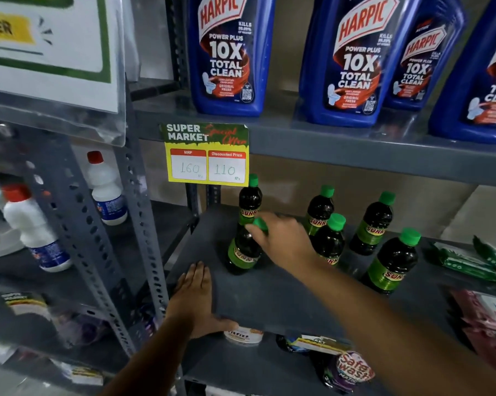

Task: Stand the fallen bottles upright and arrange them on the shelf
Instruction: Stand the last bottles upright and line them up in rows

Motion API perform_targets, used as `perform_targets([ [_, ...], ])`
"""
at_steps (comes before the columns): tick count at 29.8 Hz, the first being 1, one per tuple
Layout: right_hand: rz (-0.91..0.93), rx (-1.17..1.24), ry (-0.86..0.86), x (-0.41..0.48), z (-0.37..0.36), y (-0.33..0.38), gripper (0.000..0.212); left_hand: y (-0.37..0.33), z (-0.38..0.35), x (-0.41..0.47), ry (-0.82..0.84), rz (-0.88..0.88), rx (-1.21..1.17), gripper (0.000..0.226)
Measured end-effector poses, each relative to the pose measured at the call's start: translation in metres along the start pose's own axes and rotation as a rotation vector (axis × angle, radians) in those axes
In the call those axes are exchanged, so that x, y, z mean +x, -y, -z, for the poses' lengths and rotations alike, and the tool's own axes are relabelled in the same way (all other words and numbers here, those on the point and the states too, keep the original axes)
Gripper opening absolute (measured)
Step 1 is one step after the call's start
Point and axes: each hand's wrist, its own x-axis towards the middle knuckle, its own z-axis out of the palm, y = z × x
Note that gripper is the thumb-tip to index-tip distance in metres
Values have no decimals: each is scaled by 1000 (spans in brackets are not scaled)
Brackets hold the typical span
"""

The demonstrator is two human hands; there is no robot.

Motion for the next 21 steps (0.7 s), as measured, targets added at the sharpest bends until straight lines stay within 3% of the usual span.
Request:
perform_targets([
  [4,-46,-76,202,45,-9,13,45,-1,1,-3,-21,-13,11,158],
  [7,-50,-90,214,54,-19,13,52,-3,2,-5,-23,-14,11,156],
  [11,-184,385,142,22,-40,9,97,-2,6,-6,-2,-14,13,154],
  [13,-312,525,137,-5,-60,4,109,-4,8,-6,6,-13,26,153],
  [15,-400,574,236,-23,-81,0,107,-6,9,-7,0,-19,41,152],
  [17,-458,555,293,-32,-96,-4,87,-6,10,-7,-4,-17,41,148],
  [19,-516,528,251,-33,-103,-5,68,-6,11,-7,-9,-18,47,144],
  [21,-528,534,215,-33,-105,-5,65,-6,11,-7,-8,-23,50,141],
])
